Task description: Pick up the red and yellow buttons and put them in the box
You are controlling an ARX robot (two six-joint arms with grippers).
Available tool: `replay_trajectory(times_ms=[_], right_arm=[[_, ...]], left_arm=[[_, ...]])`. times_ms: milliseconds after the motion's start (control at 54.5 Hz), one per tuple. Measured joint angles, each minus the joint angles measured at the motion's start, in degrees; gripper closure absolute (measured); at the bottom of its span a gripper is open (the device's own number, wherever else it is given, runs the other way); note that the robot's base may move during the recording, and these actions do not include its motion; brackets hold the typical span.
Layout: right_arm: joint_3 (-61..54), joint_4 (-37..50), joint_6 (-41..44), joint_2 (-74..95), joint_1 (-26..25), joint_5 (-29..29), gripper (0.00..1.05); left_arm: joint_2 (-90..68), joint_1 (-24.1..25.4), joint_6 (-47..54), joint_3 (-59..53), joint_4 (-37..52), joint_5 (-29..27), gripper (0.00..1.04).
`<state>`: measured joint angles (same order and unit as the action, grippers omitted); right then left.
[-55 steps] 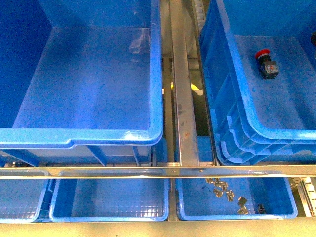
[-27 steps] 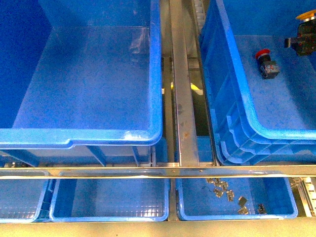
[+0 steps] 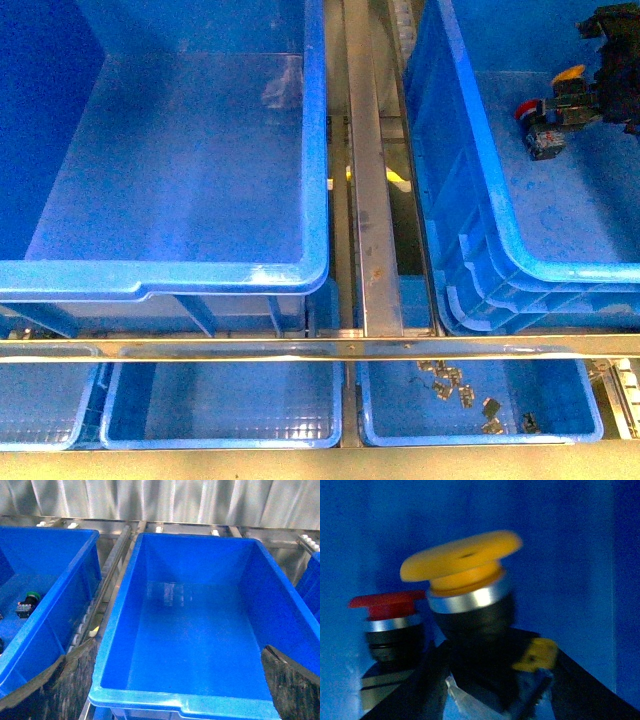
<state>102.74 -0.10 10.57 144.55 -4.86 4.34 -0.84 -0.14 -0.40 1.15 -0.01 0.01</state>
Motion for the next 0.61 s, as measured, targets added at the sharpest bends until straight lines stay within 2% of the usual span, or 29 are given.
replay_trajectory(times_ms=[92,147,238,348,440,550,605], right_arm=[[0.15,-0.28,0.44,0.11,0.42,0.09,0.31],[-0.79,1.53,0.81,-0.33,0.48,0.61,0.18],[-4.0,4.17,0.76,-2.23,0.46,0.46,0.05],[-14.67,11.76,-1.01,-9.97,0.31,-1.44,0.06],[-27.3,18.08,-5.95,-21.51,0.33,-2.99,0.06],[-41.53,22.4,-14.71,-34.95,0.79,-3.63,0.06],[-50.12,24.2,-20.5,-42.71,1.4,-1.68,0.06]], left_arm=[[0.0,0.0,0.02,0.0,0.0,0.0,0.08],[0.0,0.0,0.0,0.0,0.0,0.0,0.08],[0.0,0.0,0.0,0.0,0.0,0.0,0.08],[0.0,0.0,0.02,0.0,0.0,0.0,0.08],[0.0,0.0,0.02,0.0,0.0,0.0,0.08],[0.0,0.0,0.02,0.0,-0.02,0.0,0.08],[0.0,0.0,0.02,0.0,0.0,0.0,0.08]])
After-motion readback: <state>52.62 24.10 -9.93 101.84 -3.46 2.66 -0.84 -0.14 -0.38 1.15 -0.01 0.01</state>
